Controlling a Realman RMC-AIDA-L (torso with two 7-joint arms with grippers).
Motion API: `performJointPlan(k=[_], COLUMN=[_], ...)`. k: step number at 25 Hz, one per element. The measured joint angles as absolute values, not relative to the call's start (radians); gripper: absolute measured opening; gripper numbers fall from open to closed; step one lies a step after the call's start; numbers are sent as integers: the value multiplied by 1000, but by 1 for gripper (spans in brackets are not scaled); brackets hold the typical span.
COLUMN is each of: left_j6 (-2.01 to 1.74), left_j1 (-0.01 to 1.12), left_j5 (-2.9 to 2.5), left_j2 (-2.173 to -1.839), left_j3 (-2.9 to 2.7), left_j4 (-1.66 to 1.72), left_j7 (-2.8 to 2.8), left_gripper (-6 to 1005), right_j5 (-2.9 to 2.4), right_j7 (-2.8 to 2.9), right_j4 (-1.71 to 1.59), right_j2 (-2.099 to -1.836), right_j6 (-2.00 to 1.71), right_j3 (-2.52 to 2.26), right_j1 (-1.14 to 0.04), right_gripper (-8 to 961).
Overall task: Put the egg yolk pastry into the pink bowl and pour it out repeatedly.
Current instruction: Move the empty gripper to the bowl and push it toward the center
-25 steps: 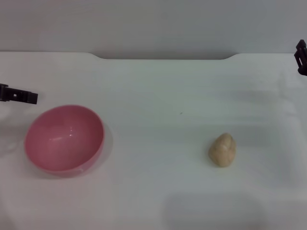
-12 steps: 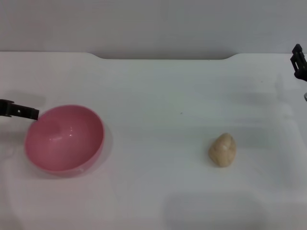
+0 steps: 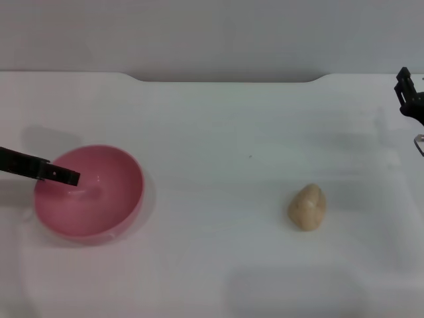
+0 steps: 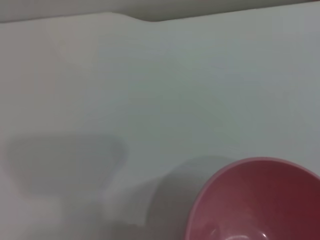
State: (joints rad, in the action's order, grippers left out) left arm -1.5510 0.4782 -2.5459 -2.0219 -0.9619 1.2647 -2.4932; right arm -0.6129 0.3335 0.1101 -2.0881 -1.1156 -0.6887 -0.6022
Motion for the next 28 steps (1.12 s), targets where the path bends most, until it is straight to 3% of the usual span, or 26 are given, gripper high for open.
performJointPlan(k=[4, 12, 20, 28], left_j6=[-1512, -1454, -1452, -1450], left_j1=[502, 511, 517, 525], left_j5=[-2553, -2658, -2701, -2702], left_j2=[-2014, -2047, -2052, -2050], left_j3=[-976, -1068, -1169, -1160], left_j4=[1197, 1188, 1187, 1187], left_j7=[-2491, -2491, -2511, -2510], left_gripper=[829, 830, 800, 498], right_j5=[-644, -662, -663, -663], right_j7=[335, 335, 336, 336], right_j4=[120, 123, 132, 144], right_j2=[-2089, -2089, -2089, -2089], right_j6=[-1148, -1155, -1155, -1155], right_j3=[-687, -687, -688, -685], right_j1=[-598, -594, -592, -592], right_gripper=[431, 427, 423, 419])
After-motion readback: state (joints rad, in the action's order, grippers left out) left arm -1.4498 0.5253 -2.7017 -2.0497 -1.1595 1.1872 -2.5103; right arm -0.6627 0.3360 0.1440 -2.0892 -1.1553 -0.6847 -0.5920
